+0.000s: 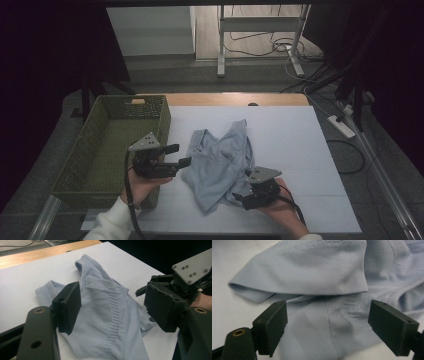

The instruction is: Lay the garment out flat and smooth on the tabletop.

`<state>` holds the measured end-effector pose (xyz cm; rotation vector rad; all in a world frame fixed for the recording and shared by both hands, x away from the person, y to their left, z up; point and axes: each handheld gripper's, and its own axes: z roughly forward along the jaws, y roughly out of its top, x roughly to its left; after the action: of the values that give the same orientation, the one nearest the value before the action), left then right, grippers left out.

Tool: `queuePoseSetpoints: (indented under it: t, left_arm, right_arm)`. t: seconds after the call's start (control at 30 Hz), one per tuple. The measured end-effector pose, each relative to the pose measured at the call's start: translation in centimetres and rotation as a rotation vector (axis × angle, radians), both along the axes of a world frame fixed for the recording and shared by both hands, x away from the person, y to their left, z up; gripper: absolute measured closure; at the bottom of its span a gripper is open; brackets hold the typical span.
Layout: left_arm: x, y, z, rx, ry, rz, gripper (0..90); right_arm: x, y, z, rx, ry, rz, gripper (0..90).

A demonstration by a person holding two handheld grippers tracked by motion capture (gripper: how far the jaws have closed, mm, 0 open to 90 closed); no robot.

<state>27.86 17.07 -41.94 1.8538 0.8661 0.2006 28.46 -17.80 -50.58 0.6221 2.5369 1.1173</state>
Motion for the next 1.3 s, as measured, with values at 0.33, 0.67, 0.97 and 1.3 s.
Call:
queuePoseSetpoints:
  t: [0.33, 0.67, 0.97, 1.3]
  left_arm:
    - [-0.1, -0.2, -0.1, 0.007, -0.001, -0.003, 30.0]
    - [-0.1, 0.0, 0.0, 0.003, -0.004, 0.002, 29.9]
    - [-0.2, -0.1, 0.0, 0.009, -0.009, 0.001, 29.6]
    - [-0.1, 0.0, 0.0, 0.008, -0.007, 0.001, 29.5]
  right_arm:
    - [1.2, 0.9, -1.0, -0.042, 0.026, -0.024, 26.9]
    - [1.5, 1.0, -1.6, -0.072, 0.116, 0.004, 56.9]
    - [1.4, 0.6, -0.9, -0.094, 0.120, 0.006, 81.4]
    - [0.8, -1.2, 1.3, -0.017, 0.051, -0.017, 82.6]
